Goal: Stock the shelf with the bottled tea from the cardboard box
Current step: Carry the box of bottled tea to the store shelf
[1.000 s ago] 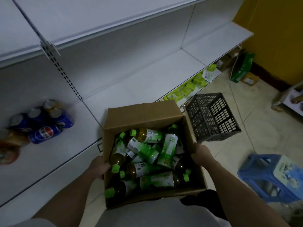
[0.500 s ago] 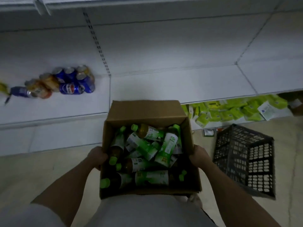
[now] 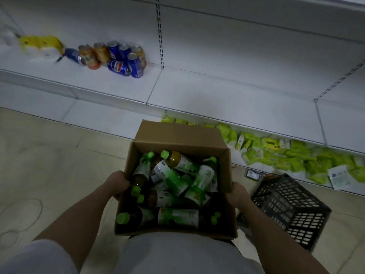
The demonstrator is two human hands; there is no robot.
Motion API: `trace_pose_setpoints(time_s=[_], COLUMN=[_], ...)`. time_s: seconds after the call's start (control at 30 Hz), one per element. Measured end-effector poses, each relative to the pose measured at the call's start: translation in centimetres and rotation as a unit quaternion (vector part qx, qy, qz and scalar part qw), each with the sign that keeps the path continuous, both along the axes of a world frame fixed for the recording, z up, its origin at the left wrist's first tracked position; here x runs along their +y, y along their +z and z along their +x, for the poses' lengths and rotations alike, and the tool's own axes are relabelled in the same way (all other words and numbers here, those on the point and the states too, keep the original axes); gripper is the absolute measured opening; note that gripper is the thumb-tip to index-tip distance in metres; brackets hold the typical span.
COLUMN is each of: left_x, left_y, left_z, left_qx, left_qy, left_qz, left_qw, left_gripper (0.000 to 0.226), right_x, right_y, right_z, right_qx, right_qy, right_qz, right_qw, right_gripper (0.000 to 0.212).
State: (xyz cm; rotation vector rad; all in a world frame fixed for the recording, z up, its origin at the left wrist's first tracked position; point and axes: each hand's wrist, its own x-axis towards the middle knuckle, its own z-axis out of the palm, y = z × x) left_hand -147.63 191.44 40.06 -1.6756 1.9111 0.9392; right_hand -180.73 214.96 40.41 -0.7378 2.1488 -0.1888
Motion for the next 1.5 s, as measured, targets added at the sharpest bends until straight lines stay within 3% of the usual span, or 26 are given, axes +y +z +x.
trace_pose_setpoints(time_s=[0.17, 0.4, 0.57, 0.83, 0.93, 1.0, 1.07, 1.3, 1.43, 1.5], left_x=[-3.4, -10.1, -12.3, -13.2, -14.3, -14.7, -15.5, -17.5, -18.6, -19.0], left_y=[-1.9, -1.8, -1.8, -4.2, -8.3, -11.9, -15.8, -27.1, -32.5, -34.6], left_z=[2.1, 2.7, -0.4, -10.0, -12.8, -13.9, -15.0, -17.7, -19.0, -19.8], left_qx=[-0.003, 0.005, 0.003, -0.034, -0.045, -0.048, -0.047, -0.053, -0.048, -0.044], left_qy=[-0.005, -0.031, -0.042, -0.022, -0.025, -0.032, -0.043, -0.024, 0.021, 0.037], left_qz=[0.049, 0.068, 0.056, 0.042, 0.066, 0.088, 0.104, 0.126, 0.137, 0.140], left_qw=[0.999, 0.997, 0.998, 0.998, 0.997, 0.994, 0.993, 0.990, 0.989, 0.989], left_gripper=[0.032, 0.034, 0.032, 0.013, 0.012, 0.012, 0.010, 0.021, 0.007, 0.013], right_x=[-2.4, -6.8, -9.1, -10.3, -10.4, -10.3, -10.5, -13.4, -15.0, -15.4], right_y=[-1.0, 0.0, -0.2, -6.6, -11.1, -15.0, -18.4, -27.5, -32.7, -34.8], right_z=[2.8, 5.2, 1.9, -7.5, -9.6, -11.1, -12.1, -14.3, -16.1, -16.7], right_qx=[0.010, 0.018, 0.017, -0.032, -0.047, -0.057, -0.057, -0.015, -0.010, -0.008], right_qy=[-0.008, -0.039, -0.023, 0.006, -0.010, -0.025, -0.009, -0.001, -0.027, -0.046], right_qz=[0.037, 0.053, 0.058, 0.032, 0.057, 0.080, 0.098, 0.128, 0.136, 0.126], right_qw=[0.999, 0.998, 0.998, 0.999, 0.997, 0.995, 0.993, 0.992, 0.990, 0.991], right_gripper=[0.023, 0.018, 0.008, 0.017, 0.021, 0.048, 0.061, 0.032, 0.008, 0.014])
